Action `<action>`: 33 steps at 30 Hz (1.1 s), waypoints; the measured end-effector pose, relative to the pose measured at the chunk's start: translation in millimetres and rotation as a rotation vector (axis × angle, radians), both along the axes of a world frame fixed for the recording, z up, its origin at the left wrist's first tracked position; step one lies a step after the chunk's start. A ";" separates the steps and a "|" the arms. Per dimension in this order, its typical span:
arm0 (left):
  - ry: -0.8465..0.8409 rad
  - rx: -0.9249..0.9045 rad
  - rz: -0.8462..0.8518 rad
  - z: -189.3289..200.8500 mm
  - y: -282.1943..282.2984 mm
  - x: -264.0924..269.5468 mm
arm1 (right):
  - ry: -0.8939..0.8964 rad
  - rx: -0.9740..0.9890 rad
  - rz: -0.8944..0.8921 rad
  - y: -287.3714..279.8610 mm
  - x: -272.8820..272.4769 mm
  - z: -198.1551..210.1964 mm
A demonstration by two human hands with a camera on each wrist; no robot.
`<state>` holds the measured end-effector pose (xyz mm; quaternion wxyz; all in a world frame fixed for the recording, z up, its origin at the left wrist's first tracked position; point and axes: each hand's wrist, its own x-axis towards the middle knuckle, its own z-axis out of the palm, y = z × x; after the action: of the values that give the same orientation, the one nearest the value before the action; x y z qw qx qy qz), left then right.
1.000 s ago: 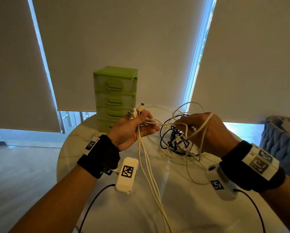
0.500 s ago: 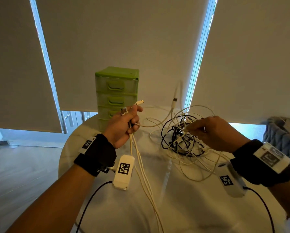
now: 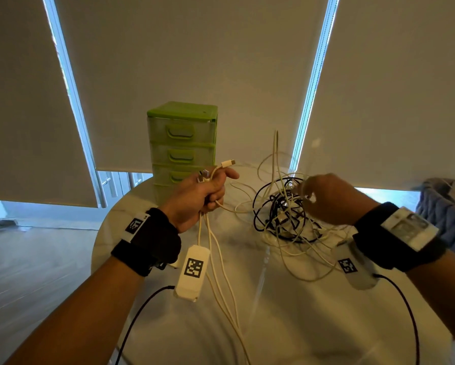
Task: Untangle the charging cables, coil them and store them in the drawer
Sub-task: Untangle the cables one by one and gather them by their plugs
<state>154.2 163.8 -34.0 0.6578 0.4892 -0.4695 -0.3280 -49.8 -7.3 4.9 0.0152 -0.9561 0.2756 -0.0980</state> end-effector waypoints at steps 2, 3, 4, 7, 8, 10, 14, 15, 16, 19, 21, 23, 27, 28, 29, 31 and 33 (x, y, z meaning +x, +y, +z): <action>-0.034 0.021 0.015 0.5 -2.3 -1.7 | -0.270 0.065 -0.055 6.5 2.0 22.6; -0.043 0.032 0.023 1.2 -3.9 -2.9 | -0.402 0.109 -0.078 12.3 3.9 33.5; -0.044 0.039 0.026 1.9 -5.6 -4.3 | -0.498 0.152 -0.082 19.8 6.3 42.8; -0.050 0.045 0.036 5.6 -10.4 -8.3 | -0.575 0.151 0.001 46.1 15.6 59.2; -0.061 0.050 0.053 6.7 -11.2 -9.3 | -0.614 0.138 0.051 54.0 19.7 62.5; -0.087 0.053 0.080 7.2 -12.0 -10.2 | -0.680 0.084 0.166 64.8 29.2 67.5; -0.098 0.034 0.077 7.9 -10.8 -12.9 | -0.254 -0.039 0.330 69.4 52.1 57.9; -0.085 0.033 0.075 8.3 -10.6 -13.0 | -0.188 -0.012 0.344 66.8 56.5 52.9; -0.073 0.030 0.070 8.8 -10.3 -12.8 | -0.196 0.030 0.357 64.6 59.5 49.0; -0.032 0.029 0.024 7.6 -6.9 -9.1 | -0.356 0.116 0.381 56.6 61.0 45.2; 0.085 0.035 -0.038 6.9 -3.6 -5.7 | -0.371 0.101 0.380 52.5 57.9 45.1; 0.171 0.041 -0.086 6.6 -2.5 -2.6 | -0.337 0.066 0.402 51.3 55.1 45.5; 0.159 0.013 -0.108 7.9 -3.7 -7.3 | -0.289 0.181 0.488 61.6 58.6 44.3; 0.138 0.013 -0.099 8.1 -4.5 -9.9 | -0.311 0.244 0.483 64.0 60.0 44.3; 0.118 0.022 -0.080 7.6 -5.8 -11.6 | -0.330 0.297 0.463 65.7 61.2 44.4; 0.089 0.055 -0.049 6.8 -7.3 -14.0 | -0.323 0.350 0.422 68.9 63.3 45.4; 0.045 0.059 -0.051 7.5 -8.3 -17.1 | -0.270 0.373 0.392 71.9 65.6 45.2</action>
<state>137.1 155.5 -26.4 0.6448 0.4888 -0.4569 -0.3695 15.7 64.6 50.1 0.2458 -0.9501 0.0945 -0.1673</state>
